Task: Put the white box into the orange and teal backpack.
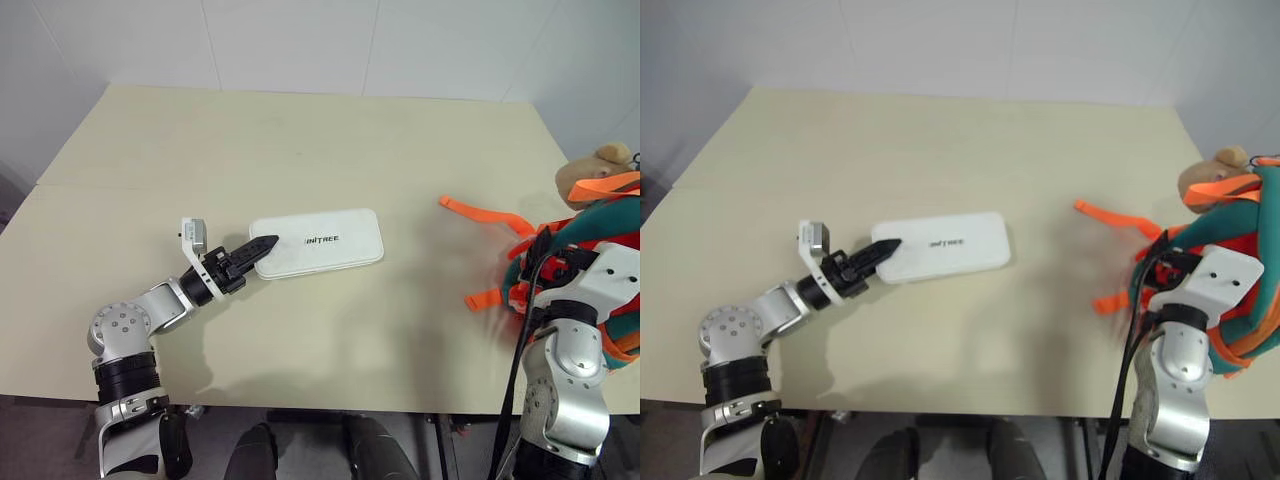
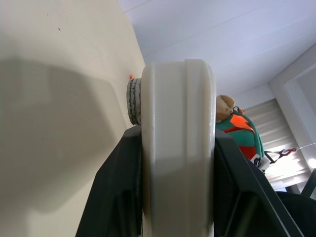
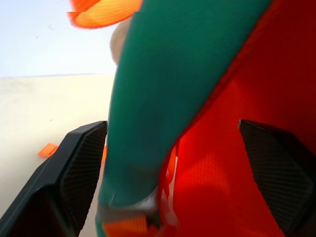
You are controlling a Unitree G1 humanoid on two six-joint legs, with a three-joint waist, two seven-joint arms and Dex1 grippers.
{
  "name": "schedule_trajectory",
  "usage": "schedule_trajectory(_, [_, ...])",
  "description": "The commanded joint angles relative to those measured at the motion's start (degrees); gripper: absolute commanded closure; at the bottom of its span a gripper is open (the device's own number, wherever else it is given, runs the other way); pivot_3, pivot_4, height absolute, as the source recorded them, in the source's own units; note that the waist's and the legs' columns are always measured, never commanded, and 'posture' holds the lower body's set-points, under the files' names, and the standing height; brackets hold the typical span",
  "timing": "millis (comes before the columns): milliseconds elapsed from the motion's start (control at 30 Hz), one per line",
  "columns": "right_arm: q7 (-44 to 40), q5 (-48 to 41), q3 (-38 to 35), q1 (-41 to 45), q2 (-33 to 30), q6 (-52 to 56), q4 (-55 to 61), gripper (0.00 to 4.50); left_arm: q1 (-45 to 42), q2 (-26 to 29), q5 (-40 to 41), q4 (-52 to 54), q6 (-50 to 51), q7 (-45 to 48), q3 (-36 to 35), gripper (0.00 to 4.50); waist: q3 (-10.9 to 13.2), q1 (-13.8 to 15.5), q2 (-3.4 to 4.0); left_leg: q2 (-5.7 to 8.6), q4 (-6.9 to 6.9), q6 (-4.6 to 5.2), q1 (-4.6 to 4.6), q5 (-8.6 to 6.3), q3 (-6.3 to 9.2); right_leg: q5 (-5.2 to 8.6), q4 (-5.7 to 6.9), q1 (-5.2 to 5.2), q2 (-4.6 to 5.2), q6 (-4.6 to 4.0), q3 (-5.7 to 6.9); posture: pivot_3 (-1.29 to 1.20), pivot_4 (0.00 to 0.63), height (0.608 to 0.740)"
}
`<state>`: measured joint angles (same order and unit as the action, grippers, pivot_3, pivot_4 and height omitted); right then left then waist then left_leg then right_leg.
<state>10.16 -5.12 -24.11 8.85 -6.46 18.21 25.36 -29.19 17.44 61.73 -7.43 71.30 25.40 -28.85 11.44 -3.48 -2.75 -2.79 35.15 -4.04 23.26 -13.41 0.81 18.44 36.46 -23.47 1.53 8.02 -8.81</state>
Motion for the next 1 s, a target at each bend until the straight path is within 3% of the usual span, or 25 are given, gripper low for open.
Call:
schedule_trajectory(33, [1.5, 1.1, 0.4, 3.1, -0.6, -2.8, -2.2, 0.0, -0.5, 0.1, 2.4, 2.1, -0.9, 0.4, -0.2, 3.17, 0.0, 0.0, 0.0, 0.0, 0.0, 0.0, 0.0, 0.0, 0.01, 0.0, 0.0, 0.0, 0.0, 0.0, 0.01, 0.0, 0.15, 0.74])
schedule_trajectory(133, [3.1, 2.3, 0.4, 6.2, -1.2, -2.7, -5.7, 0.0, -0.6, 0.1, 2.3, 2.0, -1.1, 0.6, 0.2, 3.17, 0.0, 0.0, 0.0, 0.0, -0.02, 0.0, 0.01, 0.0, 0.02, 0.01, 0.0, -0.01, 0.0, -0.01, 0.01, 0.0, 0.15, 0.74])
schedule_trajectory(233, [6.1, 4.1, 0.3, 8.1, -1.0, -2.9, -8.2, 0.61, -0.4, 0.2, 2.5, 2.3, -1.1, 0.5, 0.3, 3.17, 0.0, 0.1, 0.0, 0.0, -0.03, -0.01, 0.02, 0.0, 0.01, 0.01, -0.02, -0.01, 0.01, -0.01, 0.01, 0.0, 0.15, 0.74])
schedule_trajectory(433, [7.0, 4.9, 0.4, 8.7, -1.7, -1.8, -8.8, 2.71, 0.6, 1.2, 3.4, 3.5, -0.9, 0.0, -0.4, 3.17, 0.0, 0.0, 0.01, 0.0, -0.07, -0.01, 0.03, 0.0, 0.02, 0.02, -0.02, -0.03, 0.01, -0.02, 0.02, 0.0, 0.15, 0.74])
schedule_trajectory(600, [3.0, 2.3, 1.2, 9.2, -3.4, -0.4, -7.6, 4.35, 1.3, 3.0, 3.9, 3.8, -0.8, 0.0, -0.9, 3.17, 0.0, -0.1, 0.01, 0.0, -0.05, -0.01, 0.02, 0.0, 0.03, 0.01, 0.01, -0.03, 0.0, -0.01, 0.02, 0.0, 0.15, 0.74])
schedule_trajectory(1000, [-13.7, -13.6, 13.9, 6.1, -2.7, 10.3, 8.5, 4.5, -2.2, 12.7, -1.0, -4.7, -5.2, 6.1, 0.3, 3.17, 0.0, -1.5, 0.02, -0.05, -0.11, -0.01, 0.02, 0.0, 0.05, 0.02, 0.02, -0.07, -0.04, -0.02, 0.02, 0.0, 0.15, 0.74])
